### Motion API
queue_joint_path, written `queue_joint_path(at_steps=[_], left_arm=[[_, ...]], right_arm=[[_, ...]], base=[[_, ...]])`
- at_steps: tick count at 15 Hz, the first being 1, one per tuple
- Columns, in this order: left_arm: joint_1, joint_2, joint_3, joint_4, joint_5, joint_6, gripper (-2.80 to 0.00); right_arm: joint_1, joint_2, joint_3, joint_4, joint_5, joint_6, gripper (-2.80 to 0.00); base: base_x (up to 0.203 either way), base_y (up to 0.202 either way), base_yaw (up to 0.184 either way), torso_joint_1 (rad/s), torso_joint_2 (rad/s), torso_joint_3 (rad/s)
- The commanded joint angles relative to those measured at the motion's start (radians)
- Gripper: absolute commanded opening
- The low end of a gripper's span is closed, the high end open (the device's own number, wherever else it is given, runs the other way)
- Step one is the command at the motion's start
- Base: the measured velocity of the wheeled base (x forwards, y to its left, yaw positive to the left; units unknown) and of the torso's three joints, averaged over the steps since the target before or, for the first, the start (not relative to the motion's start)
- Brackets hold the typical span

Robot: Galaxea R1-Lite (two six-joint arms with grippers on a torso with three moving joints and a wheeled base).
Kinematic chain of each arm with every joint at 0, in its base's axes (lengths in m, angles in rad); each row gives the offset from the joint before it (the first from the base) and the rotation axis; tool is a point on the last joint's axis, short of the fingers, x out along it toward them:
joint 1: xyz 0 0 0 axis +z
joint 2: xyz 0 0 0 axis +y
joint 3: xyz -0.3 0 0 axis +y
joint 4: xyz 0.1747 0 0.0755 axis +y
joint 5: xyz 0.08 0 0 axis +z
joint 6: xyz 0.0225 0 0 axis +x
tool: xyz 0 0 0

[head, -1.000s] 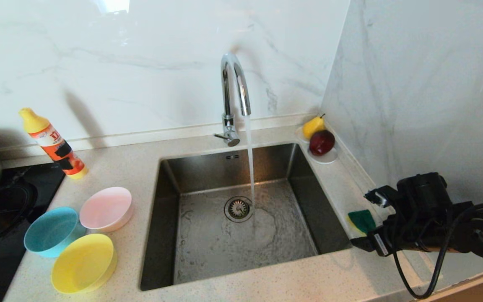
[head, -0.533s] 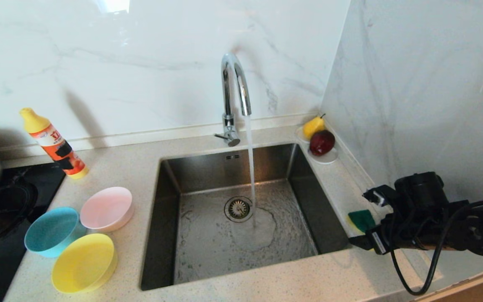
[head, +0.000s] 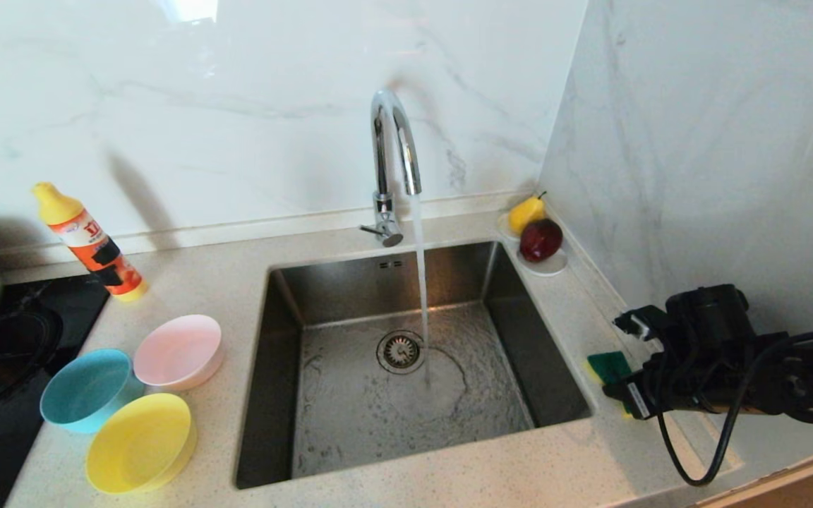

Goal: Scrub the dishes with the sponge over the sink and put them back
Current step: Pick up a bowl and the sponge

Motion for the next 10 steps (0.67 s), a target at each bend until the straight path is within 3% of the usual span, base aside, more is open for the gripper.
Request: queue_joint_path(at_steps=[1, 10], left_arm=[[0.000, 0.001, 0.017, 0.000, 0.000, 0.000, -2.80], [0.000, 0.001, 0.017, 0.000, 0.000, 0.000, -2.80]], right_arm=[[-0.004, 0.007, -0.011, 0.005, 0.002, -0.001, -2.80], [0.027, -0.170, -0.006, 0.139, 0.008, -0.002, -2.80]], base=[[0.000, 0.000, 0.000, 0.000, 0.00, 0.000], [0.000, 0.000, 0.000, 0.000, 0.00, 0.000]])
